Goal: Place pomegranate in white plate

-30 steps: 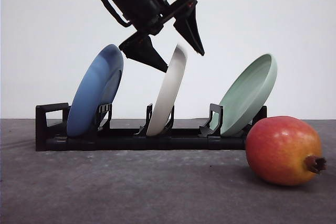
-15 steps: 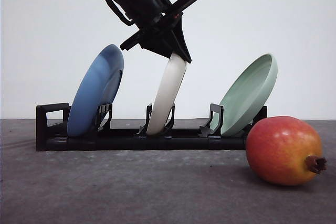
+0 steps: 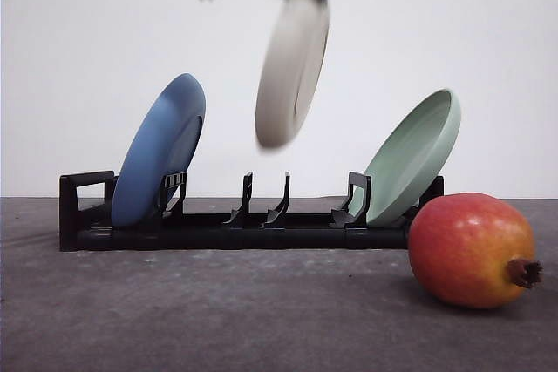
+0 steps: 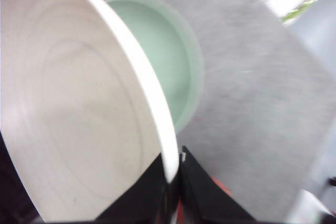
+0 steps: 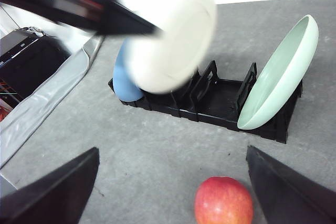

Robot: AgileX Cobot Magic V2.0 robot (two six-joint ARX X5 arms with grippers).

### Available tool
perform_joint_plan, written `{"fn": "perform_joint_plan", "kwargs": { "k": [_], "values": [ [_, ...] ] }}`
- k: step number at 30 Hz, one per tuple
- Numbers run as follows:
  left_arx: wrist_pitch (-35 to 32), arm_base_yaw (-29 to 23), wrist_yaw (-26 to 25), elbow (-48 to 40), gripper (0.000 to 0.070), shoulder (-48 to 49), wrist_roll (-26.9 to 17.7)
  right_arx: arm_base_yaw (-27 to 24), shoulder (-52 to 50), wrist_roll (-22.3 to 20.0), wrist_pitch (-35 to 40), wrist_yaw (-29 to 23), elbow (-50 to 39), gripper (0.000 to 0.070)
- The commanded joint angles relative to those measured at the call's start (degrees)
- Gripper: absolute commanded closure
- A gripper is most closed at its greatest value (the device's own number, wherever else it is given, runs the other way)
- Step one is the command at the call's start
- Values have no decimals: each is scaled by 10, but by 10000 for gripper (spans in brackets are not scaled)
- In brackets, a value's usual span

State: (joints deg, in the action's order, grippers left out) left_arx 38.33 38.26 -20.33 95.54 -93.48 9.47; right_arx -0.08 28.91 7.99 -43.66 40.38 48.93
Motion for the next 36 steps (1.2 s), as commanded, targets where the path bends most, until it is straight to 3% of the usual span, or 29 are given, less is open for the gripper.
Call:
{"fn": "perform_joint_plan", "kwargs": {
  "k": [1, 9, 14, 17, 25, 36],
  "values": [
    [29, 16, -5, 15, 700, 17, -27, 0, 2, 6, 3, 1, 10, 132],
    [207, 114, 22, 15, 700, 109, -91, 0, 2, 7, 3, 1, 10, 132],
    [318, 198, 124, 14, 700, 120, -104, 0, 2, 10, 2, 1, 10, 132],
    [343, 242, 184, -5, 700, 118, -101, 0, 2, 10, 2, 1, 10, 132],
    [311, 325, 311, -153, 700, 118, -73, 0, 2, 10, -4, 1, 10, 132],
    [85, 355, 371, -377, 700, 116, -52, 0, 2, 10, -6, 1, 10, 132]
  ]
}}
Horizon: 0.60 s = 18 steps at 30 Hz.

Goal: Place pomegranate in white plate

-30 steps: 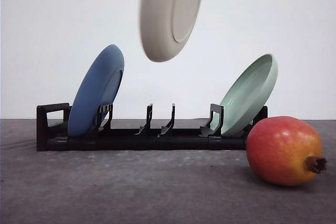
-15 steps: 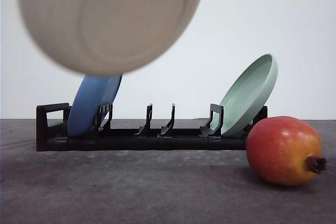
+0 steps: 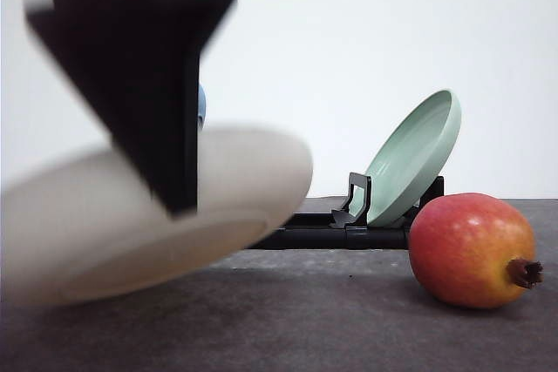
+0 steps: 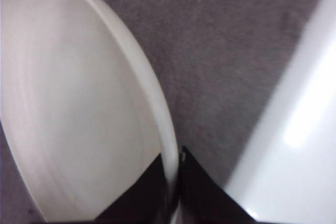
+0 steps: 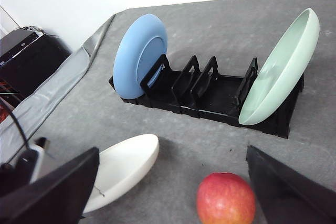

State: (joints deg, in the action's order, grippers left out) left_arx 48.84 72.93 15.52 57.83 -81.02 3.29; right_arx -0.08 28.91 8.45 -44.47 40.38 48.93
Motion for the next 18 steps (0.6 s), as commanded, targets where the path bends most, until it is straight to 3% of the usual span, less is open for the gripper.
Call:
{"fn": "perform_joint_plan", "kwargs": {
  "k": [1, 4, 18],
  "values": [
    [-38, 10, 23, -12, 700, -9, 13, 0, 2, 6, 2, 1, 10, 132],
    [-73, 11, 31, -32, 700, -13, 23, 0, 2, 6, 2, 1, 10, 133],
    [-96, 11, 18, -32, 700, -49, 38, 0, 2, 5, -11, 1, 10, 132]
  ]
}}
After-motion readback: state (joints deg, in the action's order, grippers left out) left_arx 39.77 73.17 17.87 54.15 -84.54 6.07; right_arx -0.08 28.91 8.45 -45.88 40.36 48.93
